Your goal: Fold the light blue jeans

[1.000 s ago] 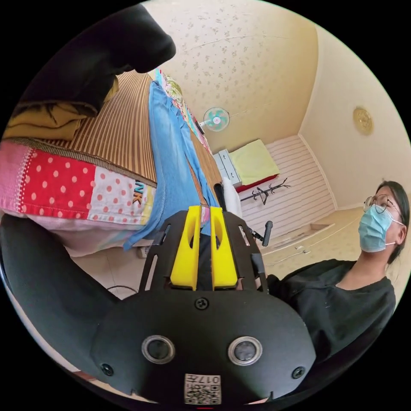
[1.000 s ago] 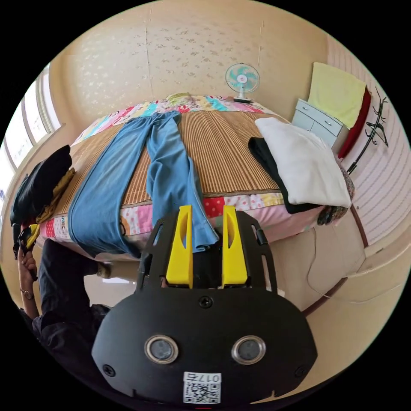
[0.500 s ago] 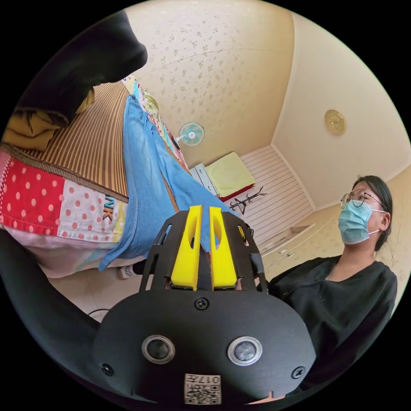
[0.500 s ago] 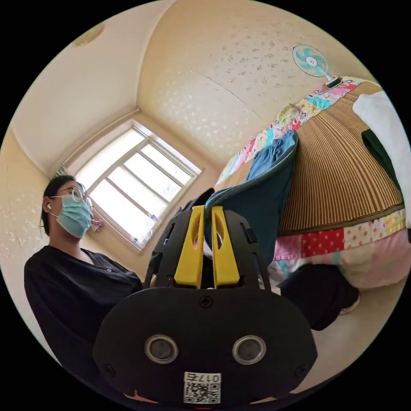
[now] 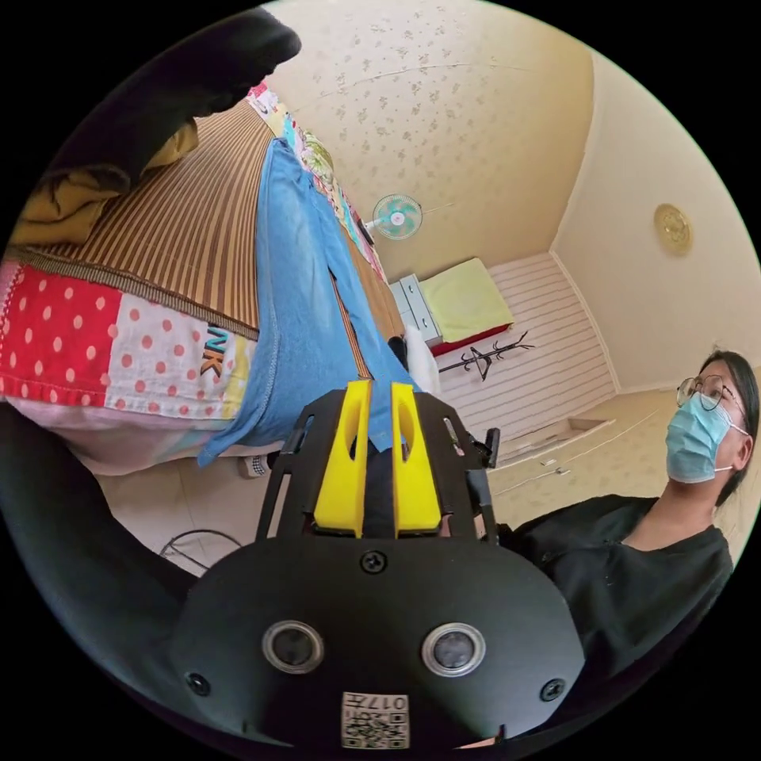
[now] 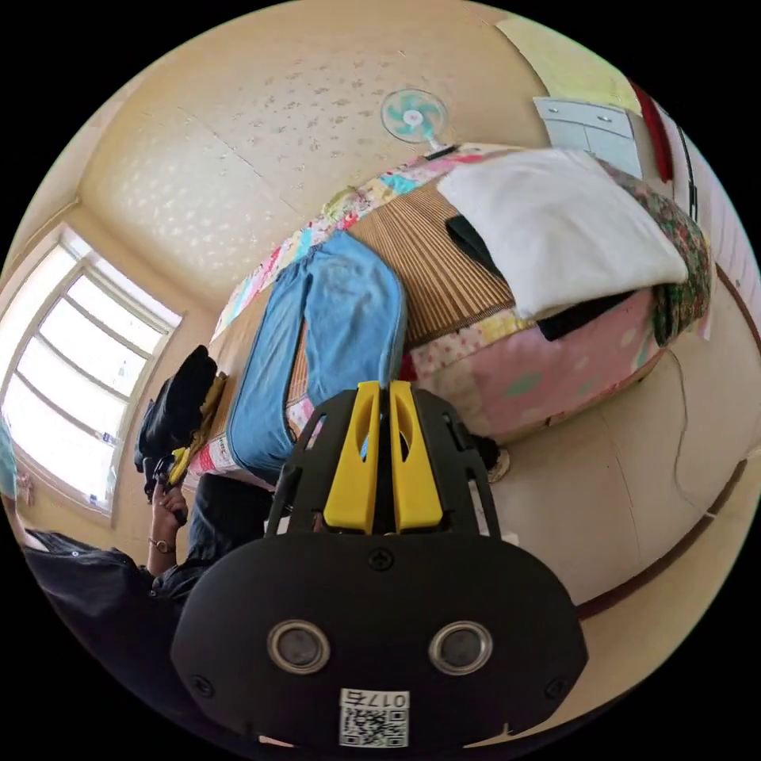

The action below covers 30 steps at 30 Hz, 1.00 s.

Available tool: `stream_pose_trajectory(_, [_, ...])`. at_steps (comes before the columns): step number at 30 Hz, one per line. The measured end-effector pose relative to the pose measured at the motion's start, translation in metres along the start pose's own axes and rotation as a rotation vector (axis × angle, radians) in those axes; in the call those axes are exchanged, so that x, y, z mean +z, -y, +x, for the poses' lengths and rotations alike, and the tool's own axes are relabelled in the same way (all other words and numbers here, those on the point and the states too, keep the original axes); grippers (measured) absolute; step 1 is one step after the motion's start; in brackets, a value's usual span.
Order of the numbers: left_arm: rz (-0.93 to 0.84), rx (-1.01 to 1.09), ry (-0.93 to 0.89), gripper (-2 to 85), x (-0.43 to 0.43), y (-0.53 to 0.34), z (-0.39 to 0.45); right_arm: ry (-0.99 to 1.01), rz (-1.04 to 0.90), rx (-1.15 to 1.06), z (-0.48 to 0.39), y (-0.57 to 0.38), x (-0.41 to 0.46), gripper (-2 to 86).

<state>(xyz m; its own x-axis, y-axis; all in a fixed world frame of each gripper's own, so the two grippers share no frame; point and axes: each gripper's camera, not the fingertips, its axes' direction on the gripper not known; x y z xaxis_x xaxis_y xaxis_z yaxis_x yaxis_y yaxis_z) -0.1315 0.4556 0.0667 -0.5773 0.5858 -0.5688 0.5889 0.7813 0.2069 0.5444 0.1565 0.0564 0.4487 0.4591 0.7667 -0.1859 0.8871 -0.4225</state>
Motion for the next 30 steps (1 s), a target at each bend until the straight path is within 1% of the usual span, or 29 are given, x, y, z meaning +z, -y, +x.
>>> stream_pose_trajectory(2, [-0.047,0.028,-0.012,9.2,0.025,0.014,0.013,0.066,0.044,-0.135,-0.04,0.001,-0.003,2.7])
stream_pose_trajectory(3, [-0.085,0.051,-0.047,10.8,0.046,0.026,0.023,0.126,0.044,-0.213,-0.062,0.0,0.001,2.7])
stream_pose_trajectory(4, [-0.105,0.06,-0.067,11.6,0.057,0.033,0.027,0.157,0.035,-0.246,-0.073,-0.001,0.006,2.7])
stream_pose_trajectory(6, [-0.198,0.082,-0.153,15.5,0.107,0.059,0.042,0.263,-0.046,-0.352,-0.107,-0.005,0.034,2.7])
stream_pose_trajectory(8, [-0.262,0.079,-0.215,16.8,0.144,0.076,0.045,0.302,-0.102,-0.424,-0.129,-0.015,0.06,2.8])
stream_pose_trajectory(11, [-0.352,0.002,-0.274,18.1,0.197,0.09,0.026,0.352,-0.198,-0.492,-0.154,-0.035,0.105,3.0])
stream_pose_trajectory(13, [-0.355,-0.031,-0.289,16.9,0.211,0.089,0.01,0.384,-0.265,-0.557,-0.168,-0.048,0.129,3.2])
stream_pose_trajectory(16, [-0.372,-0.035,-0.254,7.9,0.213,0.08,-0.011,0.389,-0.357,-0.711,-0.184,-0.066,0.15,3.9])
stream_pose_trajectory(17, [-0.378,-0.011,-0.236,2.6,0.208,0.074,-0.015,0.431,-0.392,-0.772,-0.182,-0.066,0.152,4.3])
stream_pose_trajectory(20, [-0.364,0.039,-0.217,-0.2,0.19,0.063,-0.017,0.634,-0.452,-0.834,-0.156,-0.039,0.154,5.6])
stream_pose_trajectory(22, [-0.346,0.079,-0.226,-0.6,0.179,0.058,-0.011,0.655,-0.419,-0.759,-0.125,0.001,0.164,6.5])
stream_pose_trajectory(24, [-0.325,0.126,-0.252,-0.9,0.17,0.053,0.0,0.577,-0.373,-0.569,-0.076,0.072,0.199,7.7])
stream_pose_trajectory(25, [-0.321,0.141,-0.258,-0.9,0.168,0.052,0.004,0.54,-0.358,-0.509,-0.062,0.09,0.211,8.1])
stream_pose_trajectory(26, [-0.315,0.169,-0.266,-0.9,0.165,0.051,0.013,0.47,-0.324,-0.403,-0.034,0.127,0.237,8.8])
stream_pose_trajectory(28, [-0.314,0.211,-0.276,-0.9,0.164,0.05,0.026,0.402,-0.293,-0.303,0.002,0.177,0.282,10.1])
stream_pose_trajectory(30, [-0.315,0.256,-0.278,-0.9,0.162,0.049,0.039,0.346,-0.336,-0.169,0.043,0.236,0.358,12.1])
